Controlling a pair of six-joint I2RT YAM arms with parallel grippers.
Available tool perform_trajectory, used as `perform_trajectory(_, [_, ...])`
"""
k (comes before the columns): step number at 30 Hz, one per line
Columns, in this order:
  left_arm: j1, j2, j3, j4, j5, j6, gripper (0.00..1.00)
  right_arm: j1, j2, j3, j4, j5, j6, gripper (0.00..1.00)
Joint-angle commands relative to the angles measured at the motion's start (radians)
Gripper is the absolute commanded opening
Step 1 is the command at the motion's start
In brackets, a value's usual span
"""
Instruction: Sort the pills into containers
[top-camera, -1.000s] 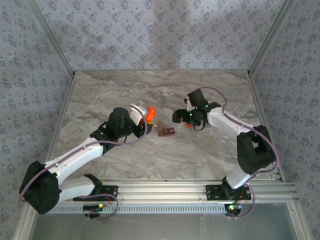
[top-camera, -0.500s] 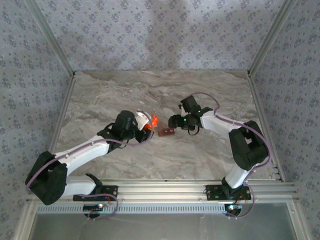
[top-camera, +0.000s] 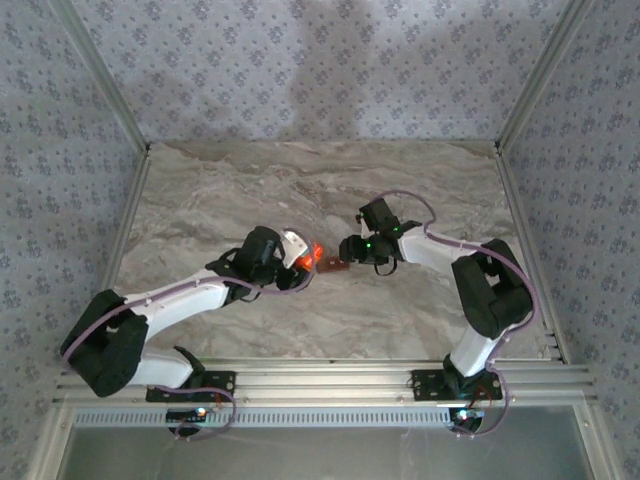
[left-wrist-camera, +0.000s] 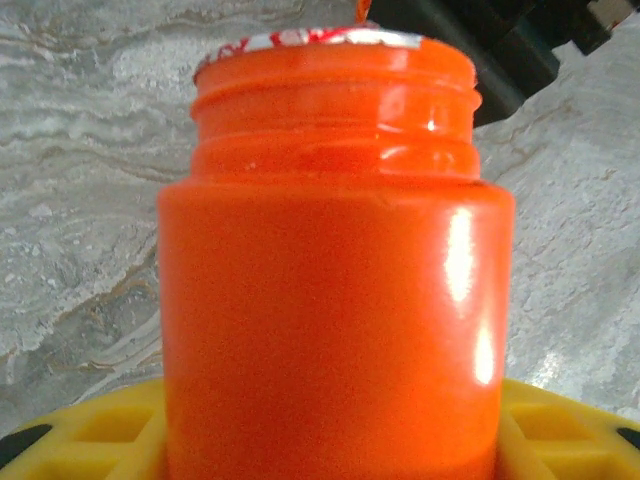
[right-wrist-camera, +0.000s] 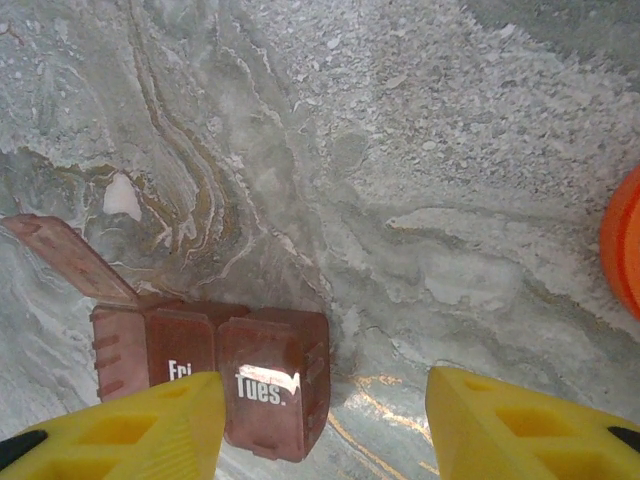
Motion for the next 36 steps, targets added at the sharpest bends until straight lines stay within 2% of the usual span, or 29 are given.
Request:
perform_trajectory(1, [-0.009,0.016,0.0,0.009,0.014,-0.014,0.0,0.0,0.022,-0.003,0.017,0.002,-0.009,0.57])
perform_trajectory(36, [-0.018,0.174,0.059,-0.014,0.07,-0.021,0.0,-0.003,0.08,-0.021,0.081,-0.064,0.004,0.49])
